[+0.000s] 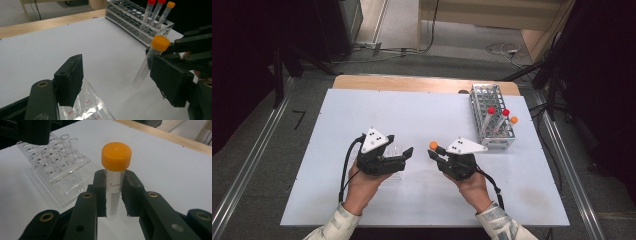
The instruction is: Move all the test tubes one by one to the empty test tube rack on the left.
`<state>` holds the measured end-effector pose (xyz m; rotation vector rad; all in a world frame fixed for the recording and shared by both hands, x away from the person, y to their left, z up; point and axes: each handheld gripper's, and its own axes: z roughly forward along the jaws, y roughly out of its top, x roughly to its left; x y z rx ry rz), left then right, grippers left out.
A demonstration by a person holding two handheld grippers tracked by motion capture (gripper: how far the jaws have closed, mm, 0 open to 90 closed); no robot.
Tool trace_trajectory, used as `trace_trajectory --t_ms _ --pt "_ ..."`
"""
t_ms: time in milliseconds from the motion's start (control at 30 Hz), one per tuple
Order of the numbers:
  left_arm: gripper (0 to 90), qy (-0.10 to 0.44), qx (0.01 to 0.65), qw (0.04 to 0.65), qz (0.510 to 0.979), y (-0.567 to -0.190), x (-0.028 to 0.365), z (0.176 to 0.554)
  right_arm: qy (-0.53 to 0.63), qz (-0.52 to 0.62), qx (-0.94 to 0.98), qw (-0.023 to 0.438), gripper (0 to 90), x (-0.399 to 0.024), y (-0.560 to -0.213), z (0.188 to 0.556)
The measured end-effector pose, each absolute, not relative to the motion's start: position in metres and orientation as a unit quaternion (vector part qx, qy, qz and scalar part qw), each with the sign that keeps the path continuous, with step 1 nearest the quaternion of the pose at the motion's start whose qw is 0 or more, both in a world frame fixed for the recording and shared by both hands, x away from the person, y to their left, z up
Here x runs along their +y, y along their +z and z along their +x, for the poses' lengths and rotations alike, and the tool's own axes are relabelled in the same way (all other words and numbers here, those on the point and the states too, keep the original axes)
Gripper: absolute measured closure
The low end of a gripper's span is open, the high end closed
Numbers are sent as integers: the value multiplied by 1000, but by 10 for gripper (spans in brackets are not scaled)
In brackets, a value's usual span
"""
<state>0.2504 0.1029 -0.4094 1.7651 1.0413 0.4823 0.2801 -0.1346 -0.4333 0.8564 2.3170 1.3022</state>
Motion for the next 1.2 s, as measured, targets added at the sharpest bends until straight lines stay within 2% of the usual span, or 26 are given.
trace_trajectory --t_ms 267,767,967,1133,1200 --pt "303 185 416 493 741 -414 89 251 455 292 825 164 719 -121 -441 278" --pt "623 172 394 501 751 -418 78 250 457 277 831 154 719 -107 -443 270" --pt "684 166 390 499 756 -419 76 251 461 275 830 154 719 -107 -442 269" --pt "700 167 390 498 757 -418 77 250 461 274 830 153 712 -107 -441 269" --pt "704 165 390 501 755 -416 78 249 463 274 829 151 645 -108 -441 268"
